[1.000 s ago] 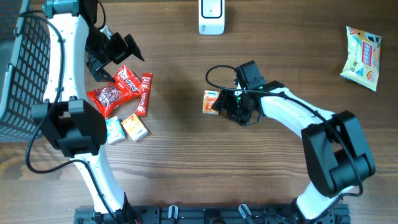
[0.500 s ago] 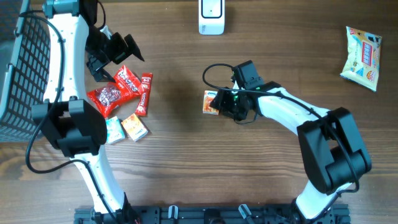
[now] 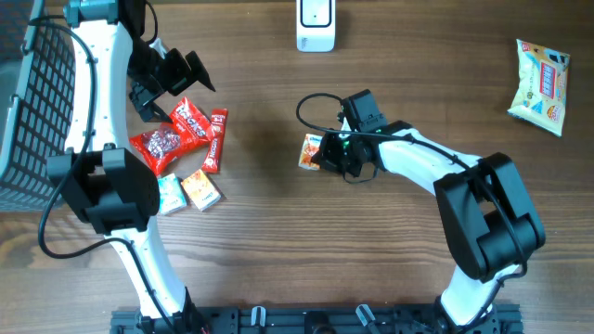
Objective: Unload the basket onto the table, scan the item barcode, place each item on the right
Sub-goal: 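Reach the right gripper to the Kleenex pack and grasp it, then lift the Kleenex pack and rotate it with the right gripper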
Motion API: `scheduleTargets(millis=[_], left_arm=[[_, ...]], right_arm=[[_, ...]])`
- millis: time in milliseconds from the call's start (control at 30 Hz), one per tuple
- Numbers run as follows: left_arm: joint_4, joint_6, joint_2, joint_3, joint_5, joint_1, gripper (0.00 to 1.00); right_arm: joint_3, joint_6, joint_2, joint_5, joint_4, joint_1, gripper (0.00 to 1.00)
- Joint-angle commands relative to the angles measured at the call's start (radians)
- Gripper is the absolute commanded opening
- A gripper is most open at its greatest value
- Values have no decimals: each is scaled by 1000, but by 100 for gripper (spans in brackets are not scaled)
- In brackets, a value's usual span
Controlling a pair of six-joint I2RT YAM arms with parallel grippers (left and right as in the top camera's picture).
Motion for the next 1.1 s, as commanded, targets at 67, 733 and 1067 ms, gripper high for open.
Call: scheduleTargets(millis=[67, 733, 1067], left_arm=[[-1, 5, -11, 9, -11, -4, 100], [15, 5, -11, 9, -10, -4, 100], [14, 5, -11, 9, -11, -4, 100]], right_arm=[[-8, -30, 37, 49, -34, -10, 4], [178, -318, -164, 837, -560, 43, 4], [178, -368, -163, 854, -630, 110, 4]])
